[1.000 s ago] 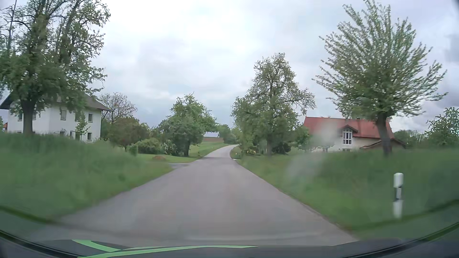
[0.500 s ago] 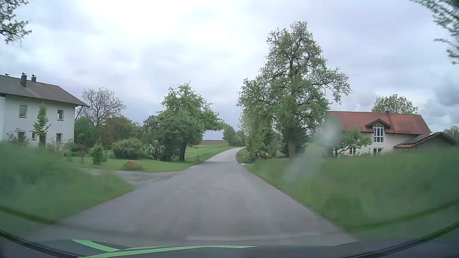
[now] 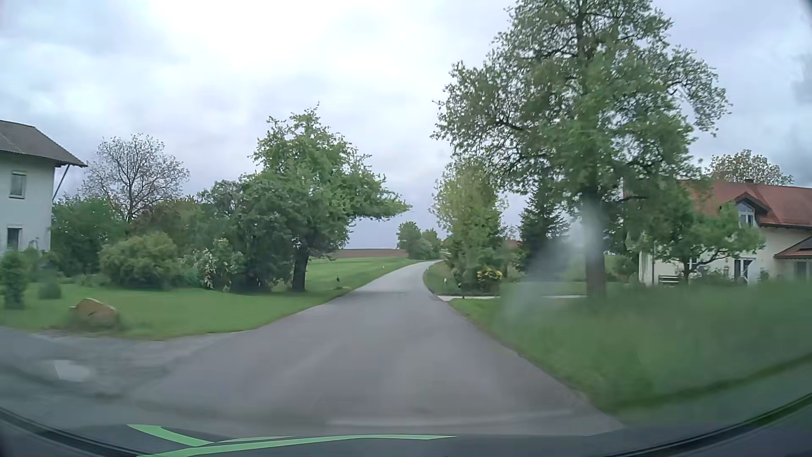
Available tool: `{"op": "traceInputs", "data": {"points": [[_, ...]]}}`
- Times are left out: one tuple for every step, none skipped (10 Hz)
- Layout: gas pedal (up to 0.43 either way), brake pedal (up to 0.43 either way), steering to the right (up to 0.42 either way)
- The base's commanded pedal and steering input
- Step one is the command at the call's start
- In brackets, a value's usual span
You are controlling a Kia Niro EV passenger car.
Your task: Follow the waypoints while adhering to traffic rules and regulations
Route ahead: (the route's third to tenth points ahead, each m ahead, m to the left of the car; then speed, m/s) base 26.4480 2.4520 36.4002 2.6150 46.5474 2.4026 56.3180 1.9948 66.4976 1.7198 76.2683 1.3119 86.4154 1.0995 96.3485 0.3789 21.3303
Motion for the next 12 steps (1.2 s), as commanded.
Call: {"op": "traceInputs", "data": {"points": [[0.228,0.000,-0.004],[0.228,0.000,-0.004],[0.228,0.000,-0.003],[0.220,0.000,-0.001],[0.220,0.000,0.000],[0.220,0.000,0.000],[0.220,0.000,0.001],[0.220,0.000,0.001],[0.220,0.000,0.001],[0.220,0.000,0.002],[0.220,0.000,0.003],[0.220,0.000,0.004]]}}
